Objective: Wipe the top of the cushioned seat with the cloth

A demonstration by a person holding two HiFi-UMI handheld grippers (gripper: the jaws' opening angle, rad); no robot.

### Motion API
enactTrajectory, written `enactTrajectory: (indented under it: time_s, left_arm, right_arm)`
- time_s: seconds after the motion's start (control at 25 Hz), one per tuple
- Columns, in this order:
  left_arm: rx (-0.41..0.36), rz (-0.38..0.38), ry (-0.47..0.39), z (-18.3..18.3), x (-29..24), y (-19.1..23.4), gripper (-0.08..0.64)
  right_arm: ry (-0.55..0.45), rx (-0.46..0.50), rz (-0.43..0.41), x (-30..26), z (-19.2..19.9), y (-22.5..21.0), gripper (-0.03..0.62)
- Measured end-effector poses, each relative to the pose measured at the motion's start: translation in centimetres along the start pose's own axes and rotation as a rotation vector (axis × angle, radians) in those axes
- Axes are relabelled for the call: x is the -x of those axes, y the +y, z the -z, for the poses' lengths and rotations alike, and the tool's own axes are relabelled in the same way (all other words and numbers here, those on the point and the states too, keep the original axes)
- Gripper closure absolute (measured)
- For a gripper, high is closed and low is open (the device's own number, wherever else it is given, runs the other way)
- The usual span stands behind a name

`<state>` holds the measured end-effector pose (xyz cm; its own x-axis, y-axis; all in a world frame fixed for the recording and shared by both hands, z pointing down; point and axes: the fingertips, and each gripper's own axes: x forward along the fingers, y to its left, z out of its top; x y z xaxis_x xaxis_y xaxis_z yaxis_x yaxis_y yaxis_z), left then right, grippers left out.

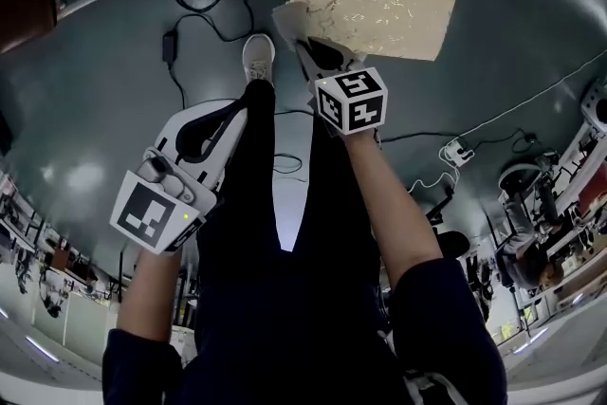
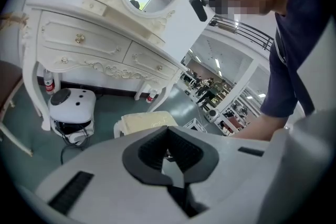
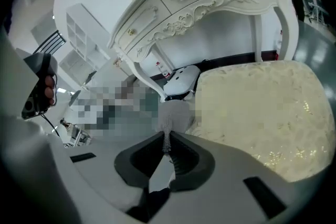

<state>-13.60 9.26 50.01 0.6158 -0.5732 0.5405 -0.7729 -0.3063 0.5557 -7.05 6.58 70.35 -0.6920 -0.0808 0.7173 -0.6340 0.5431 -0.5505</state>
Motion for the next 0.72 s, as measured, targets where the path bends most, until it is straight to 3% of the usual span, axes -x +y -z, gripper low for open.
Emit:
enactTrajectory:
  time_s: [0.32,0.52,0.72]
  left_arm:
    - [0.019,0.014,0.016,1.1,-0.8,-0.2,0.552]
    - [0.014,0.024,0.027,0.4,-3.7,-1.8,0.552]
    - [-0.022,0.08,0.08,0.5,-7.3,-4.2,0.552]
  right_arm:
    - [0.034,-0.047,0.028,0.5,2.0,-2.3,0.548]
    - [0.029,-0.077,0.059,2.8,3.6,-5.6,0.548]
    - [0.012,-0.111,0.087,5.3,4.5,-9.2,0.548]
